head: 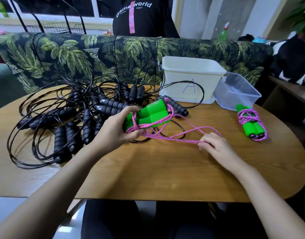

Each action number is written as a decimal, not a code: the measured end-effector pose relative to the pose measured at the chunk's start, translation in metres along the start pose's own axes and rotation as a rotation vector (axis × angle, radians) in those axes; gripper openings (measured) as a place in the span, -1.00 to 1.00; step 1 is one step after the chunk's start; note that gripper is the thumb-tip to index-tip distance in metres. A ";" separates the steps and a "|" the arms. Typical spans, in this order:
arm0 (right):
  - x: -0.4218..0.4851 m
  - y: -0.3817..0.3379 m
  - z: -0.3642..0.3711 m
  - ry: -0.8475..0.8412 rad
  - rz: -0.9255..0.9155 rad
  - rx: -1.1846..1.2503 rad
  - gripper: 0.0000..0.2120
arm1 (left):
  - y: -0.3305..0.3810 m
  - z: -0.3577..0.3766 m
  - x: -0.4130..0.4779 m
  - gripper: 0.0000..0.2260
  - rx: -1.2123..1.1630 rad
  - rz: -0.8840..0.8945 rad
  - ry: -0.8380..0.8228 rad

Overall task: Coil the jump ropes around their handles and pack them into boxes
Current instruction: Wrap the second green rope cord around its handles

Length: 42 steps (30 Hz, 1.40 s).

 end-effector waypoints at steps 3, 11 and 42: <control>0.013 0.009 -0.010 0.016 0.128 0.221 -0.68 | 0.001 0.002 -0.005 -0.52 -0.065 0.030 -0.046; 0.071 0.013 -0.018 0.058 0.276 0.160 -0.59 | 0.041 0.025 -0.016 -0.49 0.028 0.318 -0.229; -0.001 -0.107 0.003 0.148 -0.071 -0.628 -0.78 | 0.025 0.009 0.003 -0.20 0.350 -0.222 0.025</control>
Point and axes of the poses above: each hand's wrist, its own x-axis towards the middle knuckle, its own z-axis out of the palm, y = z × x, the point moved 8 cm from there along x, towards the middle knuckle, and after that the axes turned 1 degree about x, right-handed, at the moved point
